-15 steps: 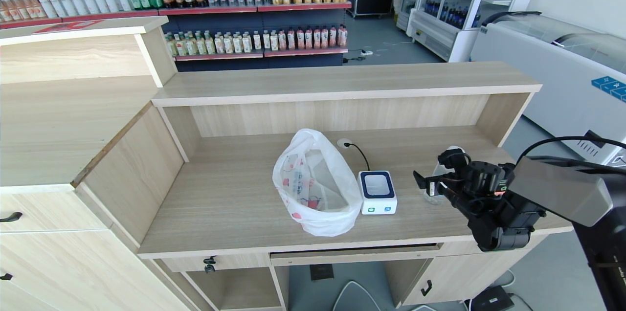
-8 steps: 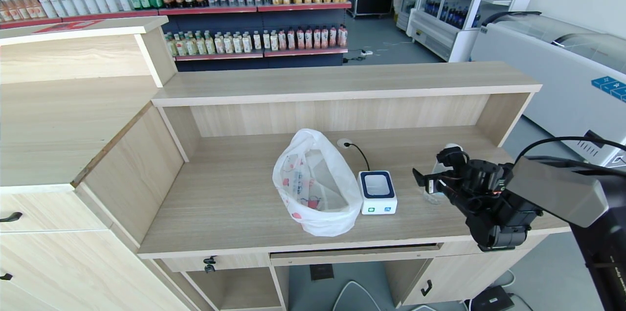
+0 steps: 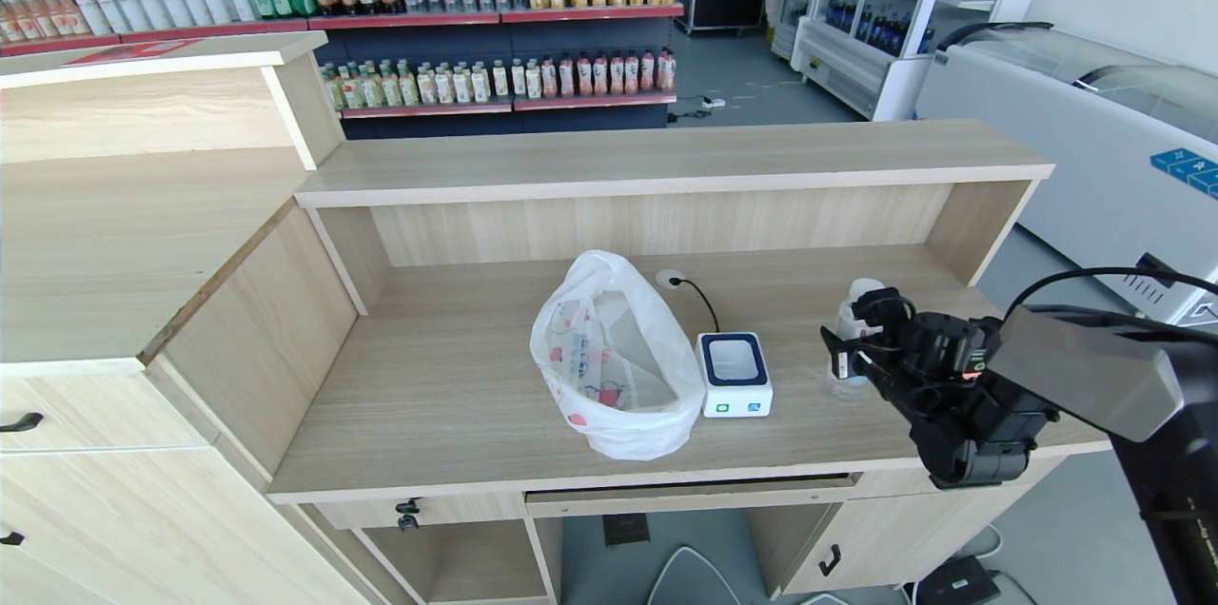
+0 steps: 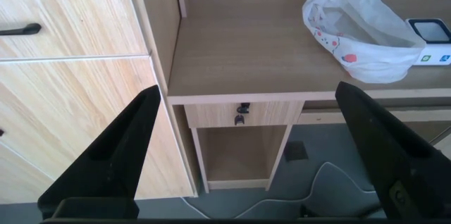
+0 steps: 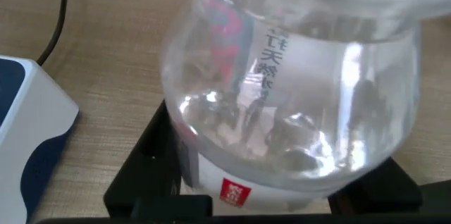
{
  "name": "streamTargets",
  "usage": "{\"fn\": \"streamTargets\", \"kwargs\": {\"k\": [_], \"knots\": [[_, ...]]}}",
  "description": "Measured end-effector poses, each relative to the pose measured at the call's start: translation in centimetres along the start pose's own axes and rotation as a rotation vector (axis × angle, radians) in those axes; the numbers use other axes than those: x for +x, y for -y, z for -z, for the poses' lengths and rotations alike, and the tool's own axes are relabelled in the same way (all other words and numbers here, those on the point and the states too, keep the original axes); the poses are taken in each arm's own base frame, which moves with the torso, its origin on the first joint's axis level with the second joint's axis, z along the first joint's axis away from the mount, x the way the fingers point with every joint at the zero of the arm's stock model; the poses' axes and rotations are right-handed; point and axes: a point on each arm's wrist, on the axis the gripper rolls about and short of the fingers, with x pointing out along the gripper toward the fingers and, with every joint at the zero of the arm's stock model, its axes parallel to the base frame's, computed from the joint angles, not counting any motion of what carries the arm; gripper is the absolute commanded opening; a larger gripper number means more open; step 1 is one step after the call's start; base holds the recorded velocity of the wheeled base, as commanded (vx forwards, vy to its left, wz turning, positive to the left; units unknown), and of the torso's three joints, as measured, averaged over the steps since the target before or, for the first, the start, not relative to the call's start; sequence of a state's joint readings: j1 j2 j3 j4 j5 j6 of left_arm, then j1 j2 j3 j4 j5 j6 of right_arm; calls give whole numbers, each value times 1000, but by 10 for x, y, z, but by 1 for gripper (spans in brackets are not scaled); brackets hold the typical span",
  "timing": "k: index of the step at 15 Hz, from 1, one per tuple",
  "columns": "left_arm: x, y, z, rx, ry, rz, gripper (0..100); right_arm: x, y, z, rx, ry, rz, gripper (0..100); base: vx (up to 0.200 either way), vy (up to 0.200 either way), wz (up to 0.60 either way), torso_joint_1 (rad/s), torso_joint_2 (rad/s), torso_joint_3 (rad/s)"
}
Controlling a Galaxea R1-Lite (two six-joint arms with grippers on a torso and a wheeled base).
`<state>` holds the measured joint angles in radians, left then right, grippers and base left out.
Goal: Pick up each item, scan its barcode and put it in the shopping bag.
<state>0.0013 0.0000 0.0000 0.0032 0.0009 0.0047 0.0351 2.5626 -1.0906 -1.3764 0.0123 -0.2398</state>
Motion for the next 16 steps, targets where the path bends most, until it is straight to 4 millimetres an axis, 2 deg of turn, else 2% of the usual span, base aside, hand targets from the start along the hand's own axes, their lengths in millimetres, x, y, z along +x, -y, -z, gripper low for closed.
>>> {"fn": "streamTargets", "kwargs": {"k": [5,8,12,14,16], "knots": [[0,0,0,0,0,0,100,-5,-3,1,0,-15,-7,0,0,0,0,0,0,0],[0,0,0,0,0,0,100,-18,0,-8,49,-43,-14,0,0,0,0,0,0,0],[0,0,0,0,0,0,100,-59,20,-55,240,-83,3,0,0,0,0,0,0,0],[0,0,0,0,0,0,100,-86,29,-88,336,-115,-19,0,0,0,0,0,0,0],[0,0,0,0,0,0,100,-122,37,-128,432,-133,-106,0,0,0,0,0,0,0]]}}
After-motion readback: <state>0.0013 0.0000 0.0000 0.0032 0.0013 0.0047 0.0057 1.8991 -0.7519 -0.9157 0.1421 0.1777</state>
